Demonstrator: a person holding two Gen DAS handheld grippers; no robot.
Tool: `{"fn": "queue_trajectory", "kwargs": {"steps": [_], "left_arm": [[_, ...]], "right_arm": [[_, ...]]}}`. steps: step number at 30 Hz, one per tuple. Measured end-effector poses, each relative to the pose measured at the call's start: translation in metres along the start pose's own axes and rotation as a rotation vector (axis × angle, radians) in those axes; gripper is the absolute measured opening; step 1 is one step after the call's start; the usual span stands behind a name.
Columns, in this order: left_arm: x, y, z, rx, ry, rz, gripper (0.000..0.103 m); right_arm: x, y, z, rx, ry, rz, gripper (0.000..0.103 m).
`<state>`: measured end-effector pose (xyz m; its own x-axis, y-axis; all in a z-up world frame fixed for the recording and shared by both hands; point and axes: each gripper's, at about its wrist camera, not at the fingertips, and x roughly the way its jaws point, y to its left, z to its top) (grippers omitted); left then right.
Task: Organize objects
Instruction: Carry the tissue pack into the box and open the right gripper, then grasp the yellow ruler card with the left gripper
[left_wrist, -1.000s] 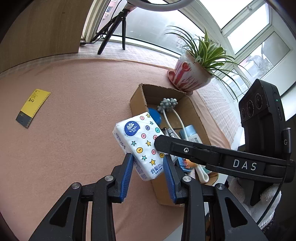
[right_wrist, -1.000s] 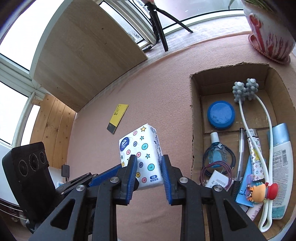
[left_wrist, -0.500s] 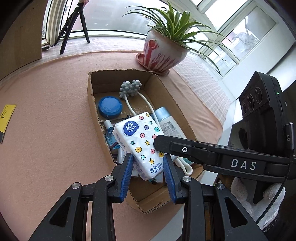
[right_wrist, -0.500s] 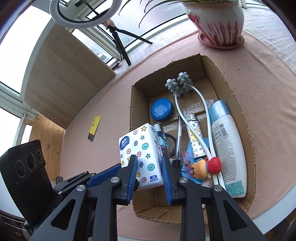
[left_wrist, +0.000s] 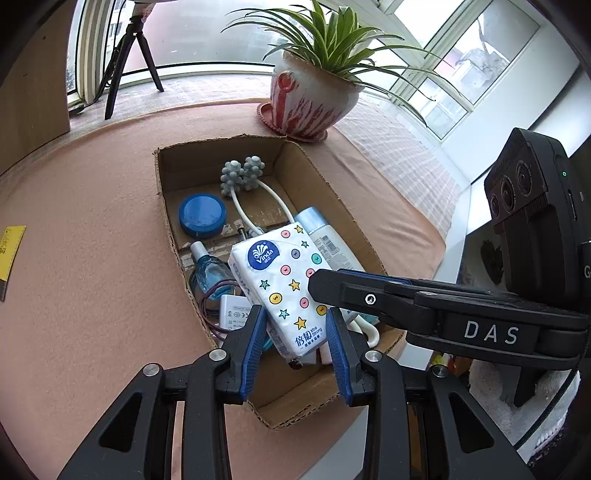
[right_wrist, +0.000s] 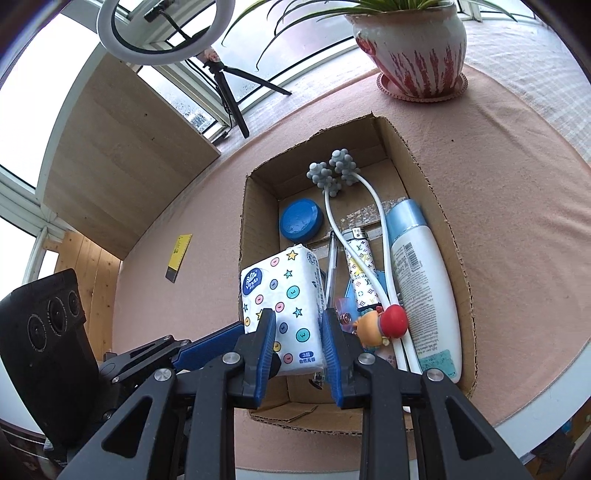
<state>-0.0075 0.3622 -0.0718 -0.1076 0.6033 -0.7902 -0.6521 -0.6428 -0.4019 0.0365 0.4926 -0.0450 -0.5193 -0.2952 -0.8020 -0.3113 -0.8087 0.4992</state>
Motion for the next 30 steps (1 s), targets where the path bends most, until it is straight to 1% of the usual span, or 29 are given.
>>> {"fn": "queue_trajectory", "kwargs": {"steps": [8, 13, 18, 19, 21, 22, 24, 30], "left_arm": [[-0.002, -0.009, -0.002, 0.046, -0.003, 0.033, 0.035], [-0.006, -0.003, -0.005, 0.049, -0.003, 0.053, 0.036], [-0.016, 0.009, -0.006, 0.031, -0.013, 0.066, 0.037], [-0.019, 0.012, -0.006, 0.025, -0.018, 0.071, 0.037], [-0.026, 0.023, -0.005, 0.005, -0.025, 0.088, 0.037], [-0.029, 0.030, -0.005, -0.009, -0.028, 0.097, 0.038], [-0.036, 0.046, -0.005, -0.043, -0.036, 0.119, 0.041], [-0.056, 0.104, -0.005, -0.123, -0.042, 0.220, 0.043]], "right_arm": [[-0.004, 0.002, -0.002, -0.010, -0.009, -0.009, 0.025], [-0.006, 0.004, -0.005, -0.015, -0.021, -0.032, 0.025], [-0.011, 0.004, -0.005, -0.007, -0.049, -0.064, 0.025], [-0.011, 0.004, -0.005, -0.006, -0.054, -0.069, 0.025], [-0.012, 0.006, -0.006, -0.007, -0.060, -0.080, 0.031], [-0.013, 0.008, -0.007, -0.009, -0.066, -0.086, 0.033], [-0.014, 0.013, -0.009, -0.020, -0.077, -0.098, 0.037], [-0.014, 0.038, -0.016, -0.083, -0.105, -0.131, 0.041]]}}
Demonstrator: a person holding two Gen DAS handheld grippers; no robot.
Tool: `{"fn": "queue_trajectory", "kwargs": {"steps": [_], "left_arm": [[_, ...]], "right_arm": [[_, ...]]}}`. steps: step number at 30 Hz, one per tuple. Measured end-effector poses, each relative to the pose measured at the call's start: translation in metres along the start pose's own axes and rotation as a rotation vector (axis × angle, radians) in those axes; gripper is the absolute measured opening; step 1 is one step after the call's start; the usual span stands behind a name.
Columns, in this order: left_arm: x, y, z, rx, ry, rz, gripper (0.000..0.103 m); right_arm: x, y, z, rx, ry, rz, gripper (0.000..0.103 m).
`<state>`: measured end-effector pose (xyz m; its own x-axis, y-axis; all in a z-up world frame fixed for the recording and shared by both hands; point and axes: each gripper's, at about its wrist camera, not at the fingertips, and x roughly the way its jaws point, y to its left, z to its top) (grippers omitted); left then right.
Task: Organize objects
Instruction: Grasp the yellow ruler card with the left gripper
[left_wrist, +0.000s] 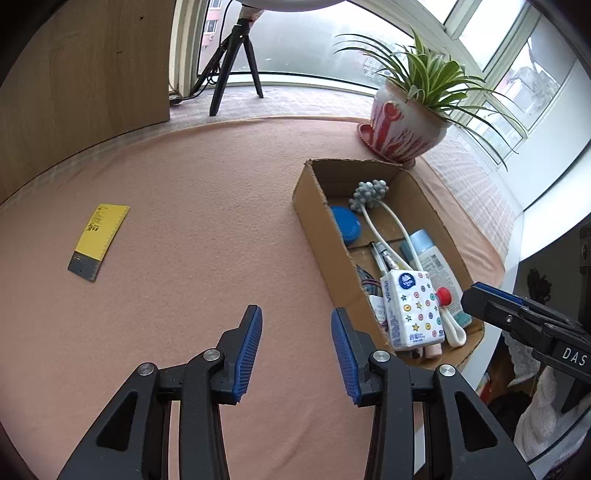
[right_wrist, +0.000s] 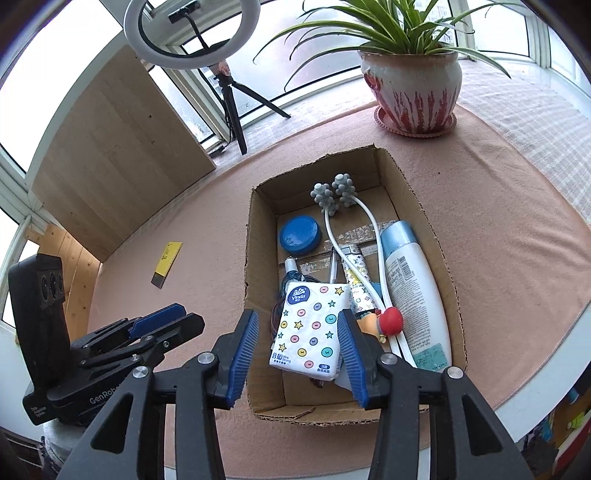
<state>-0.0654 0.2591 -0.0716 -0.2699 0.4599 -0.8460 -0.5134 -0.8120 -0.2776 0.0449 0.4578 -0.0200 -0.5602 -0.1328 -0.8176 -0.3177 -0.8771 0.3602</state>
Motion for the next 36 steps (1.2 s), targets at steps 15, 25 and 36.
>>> {"fn": "queue_trajectory", "kwargs": {"steps": [15, 25, 36], "left_arm": [[0.015, 0.149, 0.038, -0.149, 0.029, 0.173, 0.058], [0.051, 0.185, 0.072, -0.103, 0.073, 0.257, 0.069], [0.081, 0.196, 0.085, -0.096, 0.117, 0.303, 0.074]], "right_arm": [[0.014, 0.050, -0.017, -0.098, 0.041, -0.011, 0.043], [0.016, 0.058, -0.025, -0.111, 0.064, -0.038, 0.043], [0.020, 0.057, -0.022, -0.098, 0.073, -0.055, 0.043]]}}
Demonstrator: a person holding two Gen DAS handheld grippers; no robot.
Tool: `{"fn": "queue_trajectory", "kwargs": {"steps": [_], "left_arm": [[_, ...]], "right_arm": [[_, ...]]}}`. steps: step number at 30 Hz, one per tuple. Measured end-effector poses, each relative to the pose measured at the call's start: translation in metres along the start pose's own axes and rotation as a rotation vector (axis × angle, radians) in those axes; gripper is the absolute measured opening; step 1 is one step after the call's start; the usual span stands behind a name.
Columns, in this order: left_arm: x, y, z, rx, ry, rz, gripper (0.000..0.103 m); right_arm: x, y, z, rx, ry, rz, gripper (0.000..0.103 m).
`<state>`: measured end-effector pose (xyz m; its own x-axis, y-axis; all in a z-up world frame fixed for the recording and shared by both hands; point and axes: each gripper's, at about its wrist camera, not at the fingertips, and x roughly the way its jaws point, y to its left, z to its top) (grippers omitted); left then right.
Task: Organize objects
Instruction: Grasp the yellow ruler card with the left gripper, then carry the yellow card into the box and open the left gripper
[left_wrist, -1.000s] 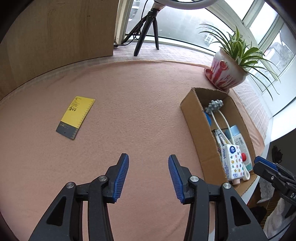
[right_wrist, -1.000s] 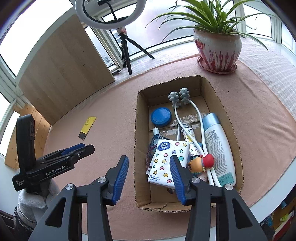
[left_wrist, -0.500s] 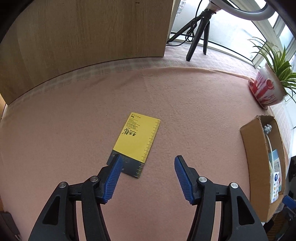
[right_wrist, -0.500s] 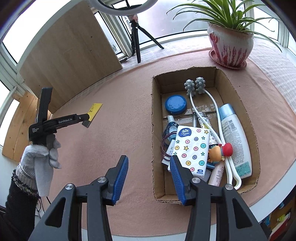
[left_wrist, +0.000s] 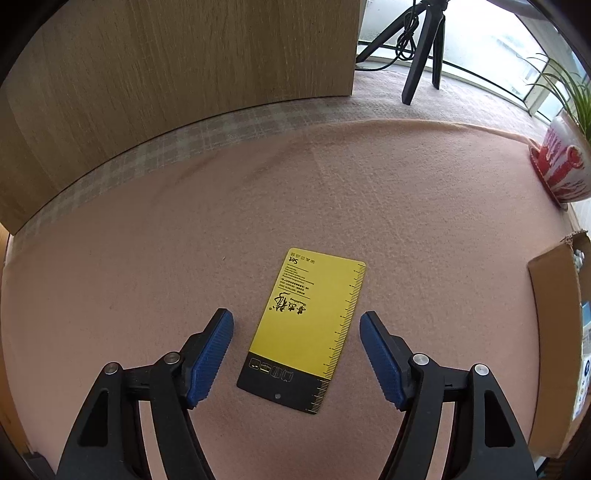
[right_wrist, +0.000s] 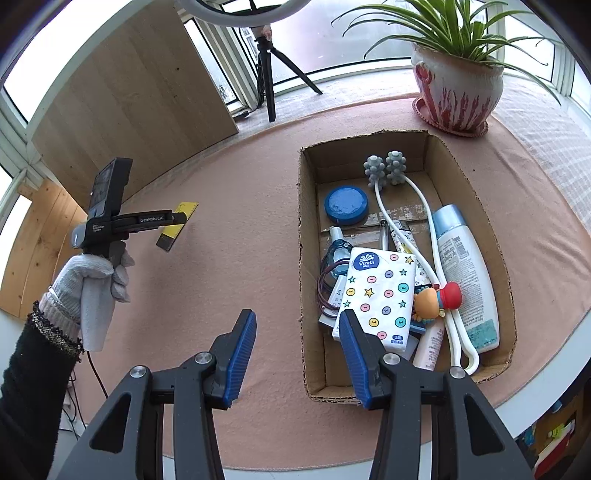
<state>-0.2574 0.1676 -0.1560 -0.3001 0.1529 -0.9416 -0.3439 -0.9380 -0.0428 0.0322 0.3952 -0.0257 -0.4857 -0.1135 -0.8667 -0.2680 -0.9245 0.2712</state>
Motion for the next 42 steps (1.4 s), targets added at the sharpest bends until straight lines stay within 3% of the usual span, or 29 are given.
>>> {"fn": "queue_trajectory", "kwargs": {"steps": [9, 11, 15, 25, 34, 42], "left_arm": [[0.007, -0.003, -0.001, 0.031, -0.001, 0.027, 0.076], [0.007, -0.005, -0.002, 0.037, -0.004, 0.026, 0.074], [0.004, -0.010, -0.004, 0.048, -0.011, 0.017, 0.058], [-0.006, -0.020, -0.017, 0.054, -0.015, 0.007, 0.057], [-0.062, -0.069, -0.037, 0.120, -0.102, -0.055, 0.057], [-0.102, -0.141, -0.040, 0.228, -0.177, -0.136, 0.057]], "right_arm": [[0.007, 0.003, 0.004, 0.000, 0.022, 0.007, 0.043], [0.009, 0.004, 0.005, -0.002, 0.025, 0.009, 0.043], [0.010, 0.004, 0.006, 0.002, 0.028, 0.015, 0.043], [0.011, 0.003, 0.009, 0.001, 0.024, 0.015, 0.043], [0.008, -0.006, 0.008, 0.003, 0.011, 0.004, 0.043], [-0.001, -0.009, 0.002, -0.028, -0.010, -0.036, 0.043]]}}
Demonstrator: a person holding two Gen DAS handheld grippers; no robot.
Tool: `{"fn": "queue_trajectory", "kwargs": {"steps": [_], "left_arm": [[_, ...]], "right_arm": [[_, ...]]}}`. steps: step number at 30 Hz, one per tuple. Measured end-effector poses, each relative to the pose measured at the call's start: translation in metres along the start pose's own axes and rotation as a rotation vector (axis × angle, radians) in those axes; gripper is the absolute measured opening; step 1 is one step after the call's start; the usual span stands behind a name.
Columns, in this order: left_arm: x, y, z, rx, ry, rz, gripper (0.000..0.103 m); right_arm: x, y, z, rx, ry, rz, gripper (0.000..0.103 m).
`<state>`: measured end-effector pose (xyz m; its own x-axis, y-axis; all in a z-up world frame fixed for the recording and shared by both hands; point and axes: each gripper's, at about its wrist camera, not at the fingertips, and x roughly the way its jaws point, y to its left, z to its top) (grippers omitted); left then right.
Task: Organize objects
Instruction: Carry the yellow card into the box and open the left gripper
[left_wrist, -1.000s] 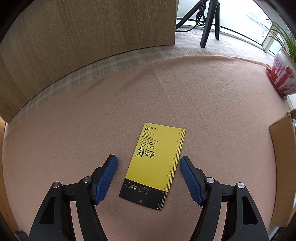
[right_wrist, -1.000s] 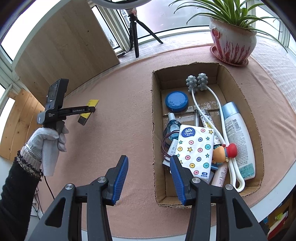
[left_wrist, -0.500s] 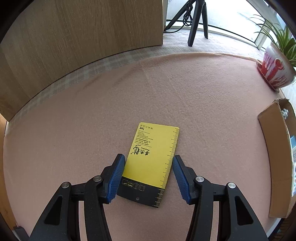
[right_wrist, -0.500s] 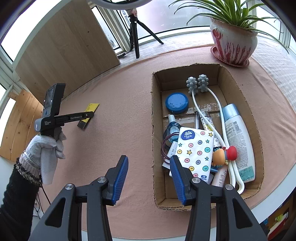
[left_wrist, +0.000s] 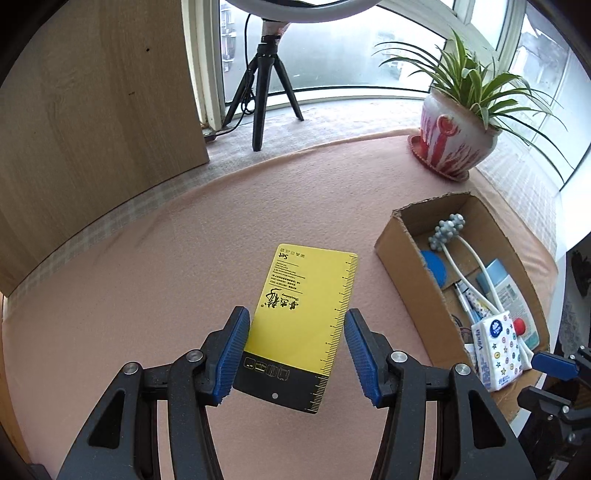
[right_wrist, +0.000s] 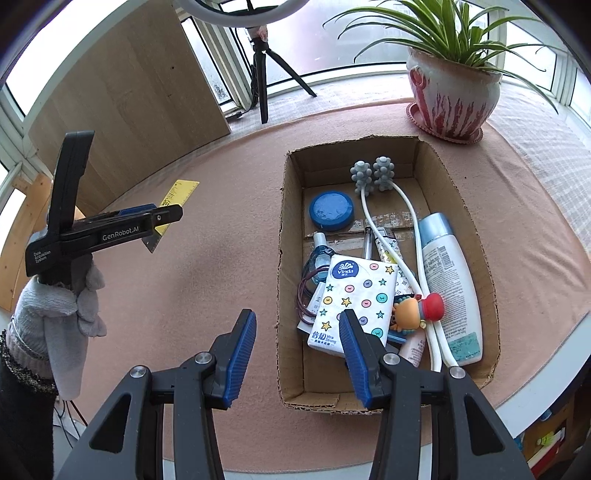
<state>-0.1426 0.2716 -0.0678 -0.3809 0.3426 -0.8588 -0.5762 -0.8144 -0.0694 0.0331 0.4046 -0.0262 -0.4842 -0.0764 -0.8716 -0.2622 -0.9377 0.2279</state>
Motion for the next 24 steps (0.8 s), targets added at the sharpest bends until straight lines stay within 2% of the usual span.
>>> {"fn": "queue_trajectory", "kwargs": {"steps": [11, 21, 23, 24], "left_arm": [[-0.003, -0.099, 0.018, 0.115, -0.017, -0.097, 0.057], [0.007, -0.148, 0.024, 0.168, -0.009, -0.126, 0.058], [0.007, -0.153, 0.026, 0.170, -0.010, -0.127, 0.060], [0.007, -0.155, 0.026, 0.169, -0.014, -0.123, 0.065]], "right_arm": [[-0.015, -0.006, -0.009, -0.034, -0.029, -0.070, 0.043], [-0.022, -0.021, -0.015, -0.021, -0.040, -0.093, 0.044], [-0.024, -0.025, -0.015, -0.016, -0.042, -0.099, 0.044], [-0.025, -0.027, -0.015, -0.014, -0.044, -0.101, 0.044]]}}
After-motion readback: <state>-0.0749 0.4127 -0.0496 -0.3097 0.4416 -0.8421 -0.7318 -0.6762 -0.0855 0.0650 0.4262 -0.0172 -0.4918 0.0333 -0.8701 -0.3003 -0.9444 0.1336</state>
